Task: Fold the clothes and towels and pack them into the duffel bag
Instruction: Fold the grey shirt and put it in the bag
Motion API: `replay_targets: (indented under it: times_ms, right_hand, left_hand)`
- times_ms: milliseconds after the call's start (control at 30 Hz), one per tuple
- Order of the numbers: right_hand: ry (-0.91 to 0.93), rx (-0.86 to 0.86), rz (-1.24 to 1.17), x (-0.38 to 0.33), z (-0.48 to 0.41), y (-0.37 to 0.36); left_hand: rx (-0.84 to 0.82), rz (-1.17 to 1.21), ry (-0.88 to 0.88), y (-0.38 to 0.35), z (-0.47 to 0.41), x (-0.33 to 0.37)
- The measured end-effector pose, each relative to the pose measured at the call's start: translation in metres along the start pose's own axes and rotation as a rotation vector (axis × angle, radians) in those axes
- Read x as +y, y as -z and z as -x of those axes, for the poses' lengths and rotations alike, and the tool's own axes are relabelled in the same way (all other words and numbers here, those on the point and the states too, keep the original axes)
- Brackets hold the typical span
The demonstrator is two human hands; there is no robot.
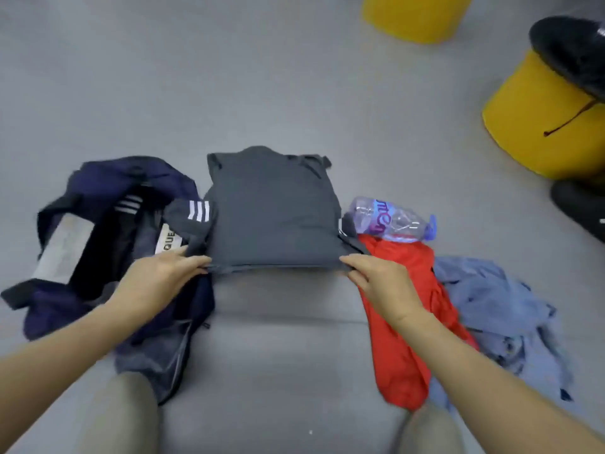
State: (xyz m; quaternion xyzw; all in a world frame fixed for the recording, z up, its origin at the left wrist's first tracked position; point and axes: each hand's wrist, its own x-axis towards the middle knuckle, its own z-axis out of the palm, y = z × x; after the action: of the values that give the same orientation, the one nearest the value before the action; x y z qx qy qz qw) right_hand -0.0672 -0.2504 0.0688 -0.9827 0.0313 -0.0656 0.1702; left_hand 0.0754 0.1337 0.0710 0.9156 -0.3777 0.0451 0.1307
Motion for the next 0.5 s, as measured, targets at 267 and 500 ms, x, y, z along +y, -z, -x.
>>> replay_targets:
  times_ms: [267,500]
  right_hand:
    - [-0.219,-0.363,0.033,0.013,0.11,-0.148]
    - [-0.259,-0.486,0.215,-0.005,0.14,-0.152]
  left_hand:
    - [-0.33,0.003,0.131,-0.143,0.099,0.018]
    - [-0.501,-0.154,0.135,-0.134,0.115,0.039]
